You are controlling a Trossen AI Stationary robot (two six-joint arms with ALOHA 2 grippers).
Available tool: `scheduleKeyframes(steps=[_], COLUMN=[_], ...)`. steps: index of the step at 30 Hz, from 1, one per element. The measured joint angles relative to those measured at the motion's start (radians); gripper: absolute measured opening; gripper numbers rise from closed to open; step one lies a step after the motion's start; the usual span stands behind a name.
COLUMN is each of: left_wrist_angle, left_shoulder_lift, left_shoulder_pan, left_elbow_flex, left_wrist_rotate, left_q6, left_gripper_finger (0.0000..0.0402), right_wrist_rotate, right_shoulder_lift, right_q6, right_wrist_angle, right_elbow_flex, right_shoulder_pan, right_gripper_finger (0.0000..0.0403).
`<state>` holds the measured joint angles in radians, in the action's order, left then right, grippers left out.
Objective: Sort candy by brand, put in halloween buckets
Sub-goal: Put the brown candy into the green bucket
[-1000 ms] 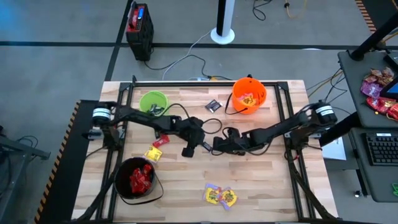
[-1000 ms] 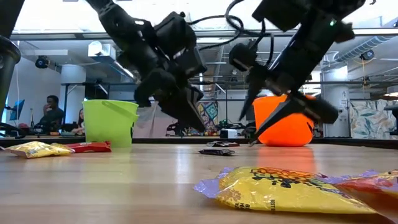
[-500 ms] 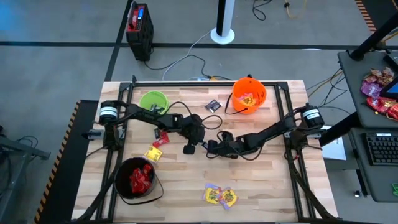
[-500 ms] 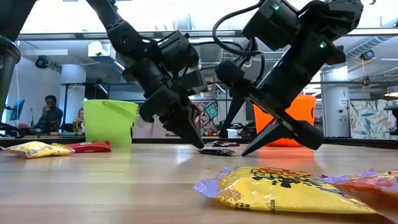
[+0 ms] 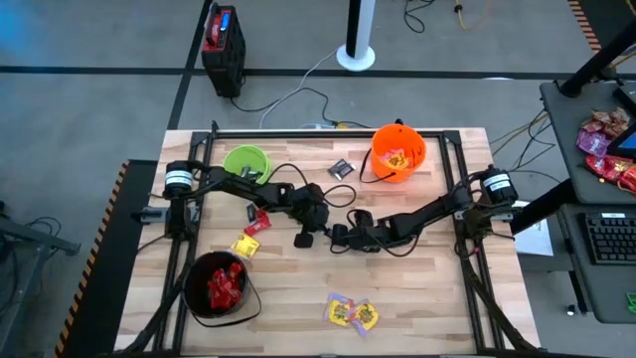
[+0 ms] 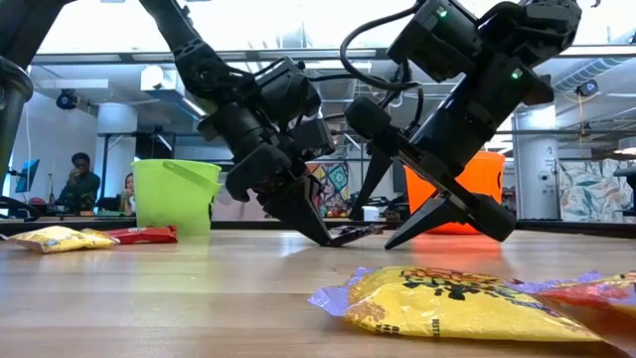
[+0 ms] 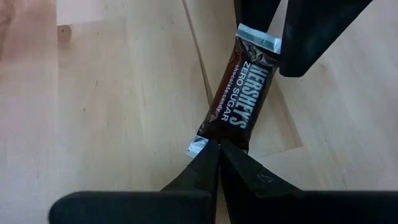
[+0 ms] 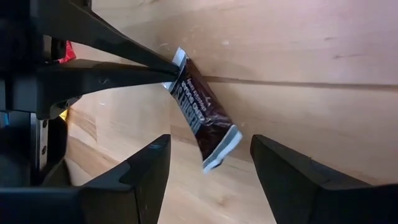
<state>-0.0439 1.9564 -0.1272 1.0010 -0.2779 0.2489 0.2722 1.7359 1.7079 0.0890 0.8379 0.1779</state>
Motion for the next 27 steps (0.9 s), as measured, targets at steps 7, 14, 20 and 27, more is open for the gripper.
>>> scheduleKeyframes(steps=[7, 14, 20, 27], left_wrist_angle=[-0.01, -0.023, -0.028, -0.033], left_shoulder_lift=[0.0, 0.002, 0.002, 0.004], left_shoulder_pan=[0.0, 0.001, 0.0, 0.0], left_elbow_flex=[-0.001, -0.003, -0.003, -0.003], left_wrist_rotate=[0.001, 0.003, 0.006, 0.007], left_q6=[-0.018, -0.039, -0.054, -0.075], left_gripper_finger=[0.0, 0.0, 0.0, 0.0], right_wrist_rotate=[0.019, 0.023, -0.03, -0.094], right_shoulder_lift=[0.001, 0.003, 0.004, 0.002], right_q6=[-0.048, -0.096, -0.03, -0.006], right_wrist_angle=[0.001, 0.014, 0.016, 0.001], right_elbow_flex=[-0.001, -0.004, -0.005, -0.005], right_shoulder_pan=[-0.021, -0.058, -0.066, -0.061], right_gripper_finger=[0.0202, 0.0149, 0.0091, 0.0086])
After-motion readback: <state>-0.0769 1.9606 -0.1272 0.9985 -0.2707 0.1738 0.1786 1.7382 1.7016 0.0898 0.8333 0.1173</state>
